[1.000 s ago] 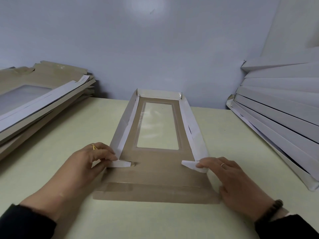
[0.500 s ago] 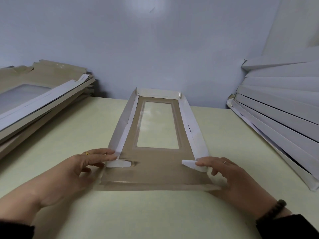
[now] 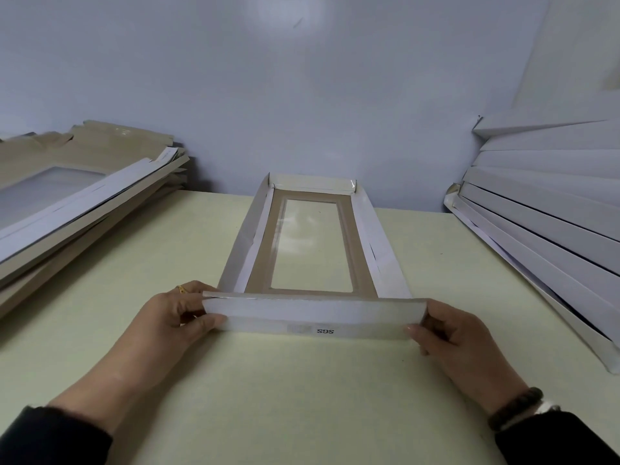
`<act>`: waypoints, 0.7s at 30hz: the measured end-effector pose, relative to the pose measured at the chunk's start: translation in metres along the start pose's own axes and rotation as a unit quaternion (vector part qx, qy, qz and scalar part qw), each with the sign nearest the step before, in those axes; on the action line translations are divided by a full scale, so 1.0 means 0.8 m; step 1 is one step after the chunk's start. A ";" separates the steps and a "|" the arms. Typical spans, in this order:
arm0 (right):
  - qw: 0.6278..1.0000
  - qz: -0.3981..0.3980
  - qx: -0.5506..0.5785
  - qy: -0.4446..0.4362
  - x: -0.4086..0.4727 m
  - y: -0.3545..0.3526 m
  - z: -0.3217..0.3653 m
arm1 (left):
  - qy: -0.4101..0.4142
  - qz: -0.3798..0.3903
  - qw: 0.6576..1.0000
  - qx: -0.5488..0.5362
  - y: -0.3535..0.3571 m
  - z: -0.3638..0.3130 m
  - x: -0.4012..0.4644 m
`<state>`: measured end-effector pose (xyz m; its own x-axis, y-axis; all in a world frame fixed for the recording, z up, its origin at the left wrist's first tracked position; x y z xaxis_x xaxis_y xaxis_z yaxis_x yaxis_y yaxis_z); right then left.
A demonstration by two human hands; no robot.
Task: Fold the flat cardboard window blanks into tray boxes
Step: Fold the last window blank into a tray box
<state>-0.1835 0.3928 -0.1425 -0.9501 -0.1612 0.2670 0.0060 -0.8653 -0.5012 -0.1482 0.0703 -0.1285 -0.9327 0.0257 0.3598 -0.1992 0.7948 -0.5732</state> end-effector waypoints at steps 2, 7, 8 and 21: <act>1.000 0.005 0.026 0.004 0.000 0.000 0.003 | -0.016 0.001 1.000 -0.017 0.003 0.001 0.000; 0.992 -0.038 0.119 0.025 0.000 -0.002 0.005 | -0.044 0.014 0.998 -0.029 0.006 0.000 0.002; 0.990 -0.049 0.126 0.032 -0.001 -0.002 0.004 | -0.048 0.018 0.998 -0.030 0.006 0.000 0.002; 0.999 -0.021 -0.019 -0.031 -0.005 0.003 0.009 | -0.088 -0.036 0.995 0.023 0.021 -0.002 0.001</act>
<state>-0.1776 0.3880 -0.1387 -0.9281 -0.1551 0.3384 -0.0465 -0.8536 -0.5189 -0.1522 0.0844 -0.1368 -0.9530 -0.1398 0.2687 -0.2768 0.7619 -0.5856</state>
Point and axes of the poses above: each hand's wrist, its own x-axis towards the middle knuckle, its own y-axis out of the palm, z = x × y, the point moved 5 cm from there along x, towards the middle knuckle, and after that the axes turned 4 degrees about x, right-handed, at the moved point
